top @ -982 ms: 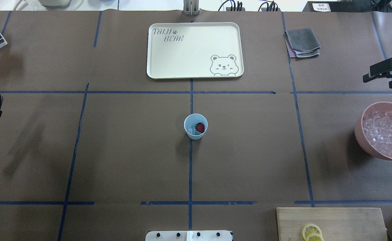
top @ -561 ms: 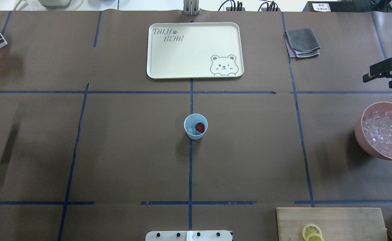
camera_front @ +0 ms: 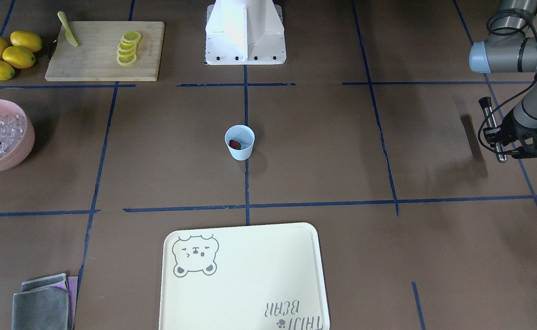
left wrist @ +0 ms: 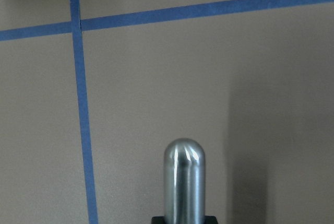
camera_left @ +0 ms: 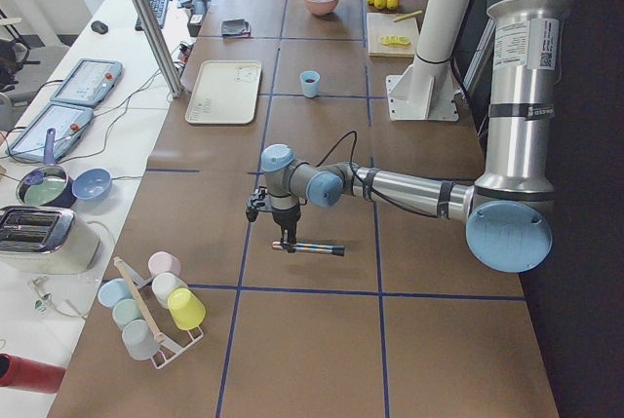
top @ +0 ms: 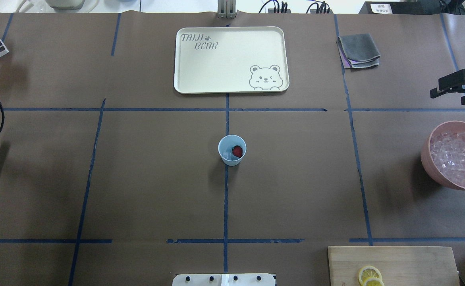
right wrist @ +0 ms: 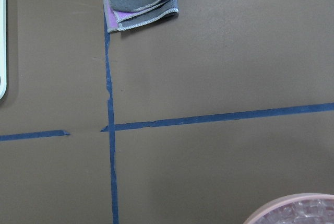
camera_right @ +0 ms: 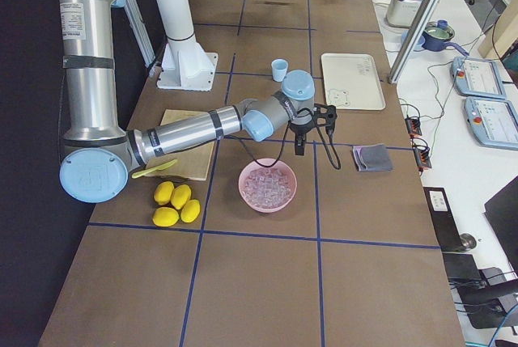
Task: Mash ice and strawberries in cup
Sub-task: 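Carry the muddler back to the left arm's side of the table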
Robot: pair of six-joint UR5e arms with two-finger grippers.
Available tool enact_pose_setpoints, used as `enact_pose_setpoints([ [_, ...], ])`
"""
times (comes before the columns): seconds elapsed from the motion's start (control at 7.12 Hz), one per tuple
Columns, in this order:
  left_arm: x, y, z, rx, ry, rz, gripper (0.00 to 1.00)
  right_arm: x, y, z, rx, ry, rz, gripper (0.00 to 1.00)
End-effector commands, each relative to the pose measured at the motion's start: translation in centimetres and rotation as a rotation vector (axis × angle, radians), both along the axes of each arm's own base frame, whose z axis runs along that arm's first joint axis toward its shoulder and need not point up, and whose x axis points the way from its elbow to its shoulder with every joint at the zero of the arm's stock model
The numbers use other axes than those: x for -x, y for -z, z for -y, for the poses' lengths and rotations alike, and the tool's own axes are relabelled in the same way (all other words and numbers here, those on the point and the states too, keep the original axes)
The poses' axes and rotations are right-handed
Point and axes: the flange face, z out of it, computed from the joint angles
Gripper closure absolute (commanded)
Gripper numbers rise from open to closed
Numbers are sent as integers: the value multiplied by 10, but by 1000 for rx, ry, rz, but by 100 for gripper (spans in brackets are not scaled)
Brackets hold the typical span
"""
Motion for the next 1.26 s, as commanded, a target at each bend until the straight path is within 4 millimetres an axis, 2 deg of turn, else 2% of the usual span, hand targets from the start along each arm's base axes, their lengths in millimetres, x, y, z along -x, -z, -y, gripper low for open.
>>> enact_pose_setpoints([
  [0.0,-7,-4,11,13,6,1,100,1,-2,-1,3,2,0,0],
  [0.56,-12,-26,18,49,2,19,100,4,-1,-1,2,7,0,0],
  [0.7,-12,-26,18,46,-1,18,92,4,-1,-1,2,7,0,0],
  [0.84,-13,-26,19,44,-6,18,78,4,-1,-1,2,7,0,0],
  [0.98,-17,-20,24,35,-5,12,32,4,-1,-1,2,7,0,0],
  [1.12,-17,-19,24,32,-7,11,26,4,-1,-1,2,7,0,0],
])
